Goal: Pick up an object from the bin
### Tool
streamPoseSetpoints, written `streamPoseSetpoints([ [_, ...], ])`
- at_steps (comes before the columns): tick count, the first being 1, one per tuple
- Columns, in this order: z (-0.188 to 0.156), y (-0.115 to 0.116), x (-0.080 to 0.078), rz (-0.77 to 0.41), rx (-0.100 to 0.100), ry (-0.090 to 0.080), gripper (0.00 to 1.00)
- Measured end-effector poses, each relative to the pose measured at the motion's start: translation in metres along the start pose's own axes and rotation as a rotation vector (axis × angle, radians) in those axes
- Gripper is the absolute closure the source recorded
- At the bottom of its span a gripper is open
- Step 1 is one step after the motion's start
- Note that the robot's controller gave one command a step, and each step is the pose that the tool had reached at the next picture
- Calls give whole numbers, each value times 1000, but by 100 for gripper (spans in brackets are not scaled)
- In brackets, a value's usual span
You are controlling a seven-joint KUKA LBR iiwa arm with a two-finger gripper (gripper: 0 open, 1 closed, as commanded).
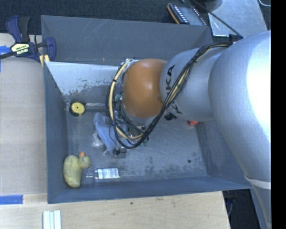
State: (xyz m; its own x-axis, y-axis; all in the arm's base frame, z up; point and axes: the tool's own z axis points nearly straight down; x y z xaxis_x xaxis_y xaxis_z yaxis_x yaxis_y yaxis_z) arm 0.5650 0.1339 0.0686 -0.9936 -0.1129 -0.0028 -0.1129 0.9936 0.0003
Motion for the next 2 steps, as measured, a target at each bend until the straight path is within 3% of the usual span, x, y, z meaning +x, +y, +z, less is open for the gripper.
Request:
streamPoseSetpoints([
  [1, -3, -4, -6, -17, -3, -9, 0],
  [2, -3, -1, -3, 1, -1, -10, 100],
])
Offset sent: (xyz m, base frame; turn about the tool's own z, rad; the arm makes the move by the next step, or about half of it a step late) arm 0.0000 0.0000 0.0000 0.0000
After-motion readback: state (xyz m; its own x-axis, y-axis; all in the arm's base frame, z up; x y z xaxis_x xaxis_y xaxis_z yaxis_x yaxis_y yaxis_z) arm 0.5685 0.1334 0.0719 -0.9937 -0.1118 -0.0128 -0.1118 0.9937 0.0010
